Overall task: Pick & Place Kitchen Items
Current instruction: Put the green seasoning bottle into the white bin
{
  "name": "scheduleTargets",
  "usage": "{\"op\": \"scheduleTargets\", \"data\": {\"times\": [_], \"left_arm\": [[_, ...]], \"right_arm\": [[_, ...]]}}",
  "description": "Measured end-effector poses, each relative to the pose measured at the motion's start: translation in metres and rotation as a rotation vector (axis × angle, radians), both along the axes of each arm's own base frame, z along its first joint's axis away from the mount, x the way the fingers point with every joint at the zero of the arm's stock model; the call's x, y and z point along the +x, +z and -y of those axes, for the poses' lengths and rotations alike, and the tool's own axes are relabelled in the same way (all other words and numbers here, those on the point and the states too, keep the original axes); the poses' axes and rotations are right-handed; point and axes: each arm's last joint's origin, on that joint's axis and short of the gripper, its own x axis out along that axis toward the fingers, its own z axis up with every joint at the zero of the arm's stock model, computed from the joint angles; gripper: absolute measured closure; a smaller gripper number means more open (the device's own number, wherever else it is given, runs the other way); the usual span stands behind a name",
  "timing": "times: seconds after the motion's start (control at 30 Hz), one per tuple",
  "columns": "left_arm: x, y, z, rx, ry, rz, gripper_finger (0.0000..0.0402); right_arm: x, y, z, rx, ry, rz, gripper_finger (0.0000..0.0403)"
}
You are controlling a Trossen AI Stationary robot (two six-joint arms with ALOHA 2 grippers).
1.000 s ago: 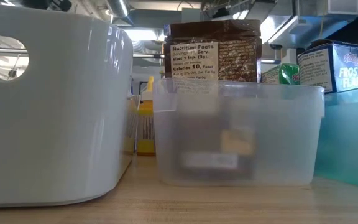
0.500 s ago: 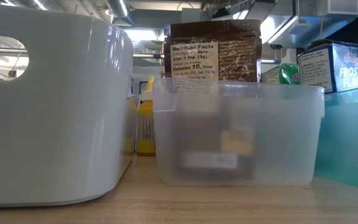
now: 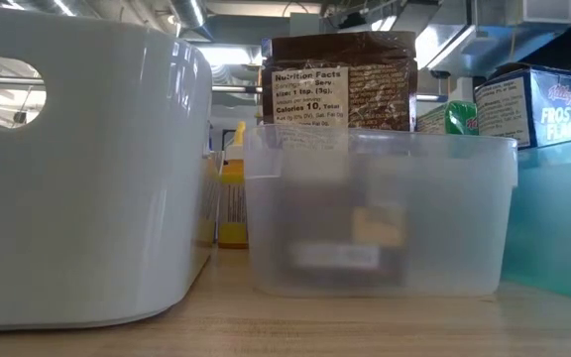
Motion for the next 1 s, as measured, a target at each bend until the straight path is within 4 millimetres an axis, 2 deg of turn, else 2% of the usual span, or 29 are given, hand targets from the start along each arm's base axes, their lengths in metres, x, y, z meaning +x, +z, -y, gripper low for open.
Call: {"op": "scheduleTargets", "data": {"times": [0.17, 0.3, 0.43, 0.6, 0.77, 1.0], "left_arm": [[0.001, -0.001, -0.002, -0.017, 0.098, -0.014, 0.0104], [-0.002, -0.007, -0.004, -0.010, 0.118, -0.090, 0.0104], [-0.005, -0.011, -0.004, -0.098, 0.149, -0.176, 0.0103], [-0.005, -0.013, -0.001, -0.106, 0.141, -0.202, 0.0103], [-0.001, -0.016, 0.016, -0.113, 0.104, -0.259, 0.0105], [0.012, -0.014, 0.057, -0.031, 0.039, -0.315, 0.0105]], "right_arm": [[0.000, 0.000, 0.000, 0.011, -0.002, -0.004, 0.0189], [0.000, 0.000, 0.000, 0.026, -0.007, -0.009, 0.0189], [0.000, 0.001, 0.000, 0.023, -0.025, 0.000, 0.0189], [0.001, 0.001, 0.002, 0.026, -0.038, 0.007, 0.0190], [0.001, 0.001, 0.001, 0.048, -0.027, -0.001, 0.0190], [0.000, 0.005, -0.003, 0.081, 0.091, 0.026, 0.0190]]}}
